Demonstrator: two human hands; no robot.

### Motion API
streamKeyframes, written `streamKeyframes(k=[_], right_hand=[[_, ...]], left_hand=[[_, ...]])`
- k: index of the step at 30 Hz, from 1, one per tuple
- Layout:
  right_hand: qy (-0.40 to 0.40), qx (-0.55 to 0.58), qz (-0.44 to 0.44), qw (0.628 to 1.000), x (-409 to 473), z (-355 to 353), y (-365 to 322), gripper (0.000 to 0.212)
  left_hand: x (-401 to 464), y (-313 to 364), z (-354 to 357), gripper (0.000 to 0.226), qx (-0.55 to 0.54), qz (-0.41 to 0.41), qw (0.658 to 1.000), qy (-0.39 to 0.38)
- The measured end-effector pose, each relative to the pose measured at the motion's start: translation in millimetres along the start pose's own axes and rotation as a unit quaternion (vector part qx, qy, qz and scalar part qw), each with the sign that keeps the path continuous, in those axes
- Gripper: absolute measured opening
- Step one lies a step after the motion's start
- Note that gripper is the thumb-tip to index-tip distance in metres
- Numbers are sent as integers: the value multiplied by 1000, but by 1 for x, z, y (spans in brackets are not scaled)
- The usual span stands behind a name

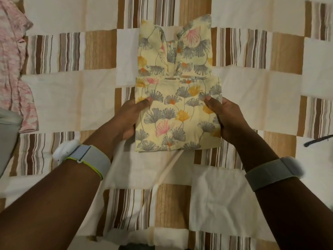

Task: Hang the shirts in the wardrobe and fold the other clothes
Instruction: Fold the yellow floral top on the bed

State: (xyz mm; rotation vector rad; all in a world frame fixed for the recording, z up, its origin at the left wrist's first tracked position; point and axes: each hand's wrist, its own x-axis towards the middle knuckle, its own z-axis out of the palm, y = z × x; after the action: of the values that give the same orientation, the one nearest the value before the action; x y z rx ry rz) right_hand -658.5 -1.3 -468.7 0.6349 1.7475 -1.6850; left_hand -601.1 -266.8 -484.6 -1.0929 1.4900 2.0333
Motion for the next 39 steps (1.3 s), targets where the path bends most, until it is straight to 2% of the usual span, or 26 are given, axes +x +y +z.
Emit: streamKeyframes(k=[2,5,7,9,13,16,19,21,22,24,25,26,27,30,33,35,37,39], right_hand=[[10,-74,-18,997,-12,-8,-2,38],[38,-183,-64,980,-36,-28,9,40],[11,-182,-49,982,-51,-43,26,51],[-31,-152,-34,987,-62,-52,44,59],[-91,-112,-75,987,-70,-51,62,67],[-57,-159,-100,981,-64,-54,65,59],[-10,-218,-129,967,-62,-59,67,71],[28,-306,-241,921,-68,-63,71,79],[40,-361,-310,878,-71,-66,75,80],[28,-484,-413,771,-71,-69,82,78],[13,-539,-430,724,-70,-68,89,76],[-2,-580,-433,690,-65,-65,96,72],[-13,-602,-429,673,-61,-61,103,68],[-7,-602,-425,676,-49,-52,103,50],[-6,-573,-440,692,-46,-49,86,30],[-40,-550,-451,702,-58,-53,80,24],[-86,-532,-446,714,-86,-59,83,30],[-144,-495,-395,760,-128,-65,91,33]], left_hand=[[-13,-6,-2,29,59,46,997,31],[-46,-21,-13,31,253,147,950,107],[-73,-39,-20,42,247,153,947,140],[-95,-58,-22,51,210,138,959,132],[-102,-85,-28,50,174,160,965,117],[-89,-87,-36,46,182,169,958,145],[-83,-86,-38,53,219,170,949,150],[-88,-85,-42,70,287,232,915,161],[-92,-85,-45,76,346,277,882,158],[-97,-86,-48,67,483,374,782,121],[-96,-87,-48,59,534,404,737,91],[-92,-89,-50,54,567,415,708,70],[-89,-91,-50,50,586,414,694,60],[-79,-94,-50,40,594,403,691,82],[-82,-82,-48,23,575,430,690,89],[-92,-78,-52,24,577,455,677,41],[-114,-80,-56,25,580,464,669,-33],[-147,-95,-62,18,566,436,689,-124]])
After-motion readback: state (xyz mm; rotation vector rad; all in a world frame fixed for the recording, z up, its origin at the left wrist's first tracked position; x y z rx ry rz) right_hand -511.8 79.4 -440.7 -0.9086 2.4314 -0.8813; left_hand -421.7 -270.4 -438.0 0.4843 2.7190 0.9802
